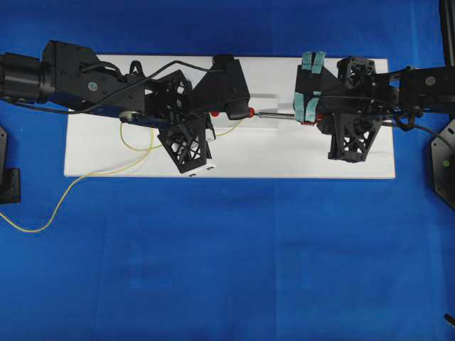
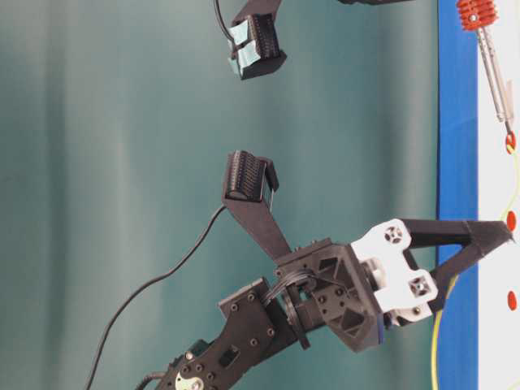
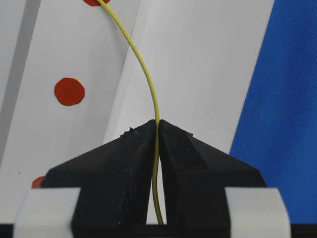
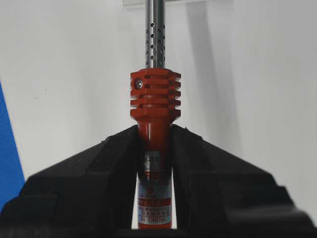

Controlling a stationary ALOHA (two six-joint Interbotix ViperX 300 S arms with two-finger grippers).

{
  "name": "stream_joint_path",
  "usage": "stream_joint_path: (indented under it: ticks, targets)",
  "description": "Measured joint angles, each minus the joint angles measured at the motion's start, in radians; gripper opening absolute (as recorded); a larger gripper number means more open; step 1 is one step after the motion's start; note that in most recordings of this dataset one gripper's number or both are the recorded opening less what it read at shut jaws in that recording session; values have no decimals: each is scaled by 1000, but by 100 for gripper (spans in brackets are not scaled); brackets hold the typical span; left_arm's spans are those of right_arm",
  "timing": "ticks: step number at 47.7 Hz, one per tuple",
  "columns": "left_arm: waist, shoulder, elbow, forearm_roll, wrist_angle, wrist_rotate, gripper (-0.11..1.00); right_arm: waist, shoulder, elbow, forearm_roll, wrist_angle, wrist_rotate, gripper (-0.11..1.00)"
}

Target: Touch the tip of the soldering iron to the tip of the solder at the mark.

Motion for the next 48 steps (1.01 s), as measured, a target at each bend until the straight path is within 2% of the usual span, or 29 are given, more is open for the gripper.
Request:
stream_joint_path:
  ticks: [8,13,30,48]
  targets:
    - [0,-14,3,0,8,0,2,0,2,0,0,0,-2,6]
    - [0,-72,26,0,15,0,2,0,0,0,0,0,-2,6]
    - [0,-298,173,0,14,-6,2,0,2,0,0,0,-2,6]
    - [0,-347,227,2,0,-3,2,0,-12,0,0,-12,-2,6]
